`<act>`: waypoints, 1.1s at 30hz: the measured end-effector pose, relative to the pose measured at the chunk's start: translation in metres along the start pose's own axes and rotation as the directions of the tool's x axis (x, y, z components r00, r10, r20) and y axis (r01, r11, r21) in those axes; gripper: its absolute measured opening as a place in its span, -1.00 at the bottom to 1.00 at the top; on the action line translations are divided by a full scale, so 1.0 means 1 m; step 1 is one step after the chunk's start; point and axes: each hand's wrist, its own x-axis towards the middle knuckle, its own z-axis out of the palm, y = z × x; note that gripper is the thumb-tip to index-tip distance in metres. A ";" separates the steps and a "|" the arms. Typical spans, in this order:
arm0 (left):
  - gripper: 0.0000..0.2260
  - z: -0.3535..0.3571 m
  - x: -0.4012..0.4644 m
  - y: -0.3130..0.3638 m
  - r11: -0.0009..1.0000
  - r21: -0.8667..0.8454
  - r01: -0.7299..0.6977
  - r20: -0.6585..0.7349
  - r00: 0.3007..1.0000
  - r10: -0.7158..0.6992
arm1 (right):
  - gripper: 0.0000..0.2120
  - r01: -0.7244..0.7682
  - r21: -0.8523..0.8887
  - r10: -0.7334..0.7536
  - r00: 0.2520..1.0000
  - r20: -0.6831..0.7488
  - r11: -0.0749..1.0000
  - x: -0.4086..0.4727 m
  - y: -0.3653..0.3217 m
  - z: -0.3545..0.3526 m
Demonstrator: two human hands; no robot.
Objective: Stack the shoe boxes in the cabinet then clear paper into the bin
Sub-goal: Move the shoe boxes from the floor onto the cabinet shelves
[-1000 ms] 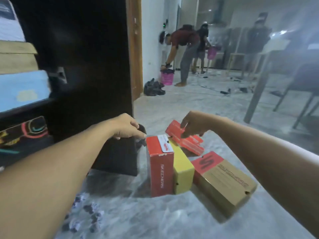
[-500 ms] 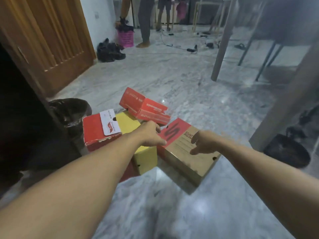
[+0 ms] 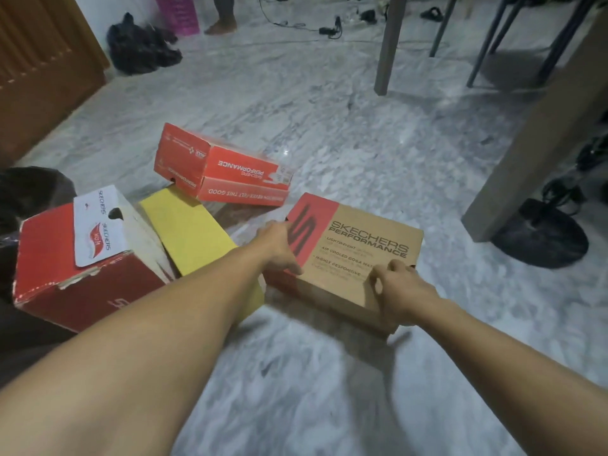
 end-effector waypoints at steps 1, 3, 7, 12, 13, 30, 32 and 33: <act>-0.13 0.005 0.003 0.000 0.999 0.038 0.010 0.010 1.000 -0.010 | -0.54 -0.049 0.023 0.049 0.999 -0.001 0.999 0.000 0.011 0.000; -0.01 0.015 0.004 0.000 0.994 0.084 0.064 0.043 0.997 -0.068 | -0.60 -0.127 0.124 0.132 0.991 -0.033 0.984 -0.002 0.032 0.000; -0.02 0.035 0.004 -0.005 0.987 -0.136 0.082 0.170 0.984 -0.059 | -0.21 -0.202 0.376 0.205 0.978 0.035 0.904 -0.007 0.065 0.004; 0.08 0.057 0.001 -0.009 0.962 -0.275 0.000 0.143 0.989 0.041 | 0.22 -0.233 0.556 0.195 0.972 0.128 0.798 -0.017 0.074 -0.004; 0.12 0.058 0.002 -0.010 0.961 -0.275 -0.003 0.135 0.990 0.041 | 0.21 -0.238 0.583 0.194 0.971 0.138 0.777 -0.017 0.074 -0.006; 0.25 0.048 0.013 0.000 0.985 -0.153 0.085 0.195 0.979 -0.054 | 0.09 -0.183 0.683 0.161 0.982 0.096 0.707 -0.014 0.084 -0.017; 0.22 0.043 0.007 0.003 0.987 -0.147 0.066 0.167 0.985 -0.041 | 0.11 -0.165 0.698 0.156 0.985 0.077 0.697 -0.018 0.085 -0.025; 0.19 0.039 0.003 0.006 0.987 -0.153 0.056 0.151 0.988 -0.032 | 0.13 -0.153 0.699 0.154 0.986 0.063 0.699 -0.020 0.085 -0.030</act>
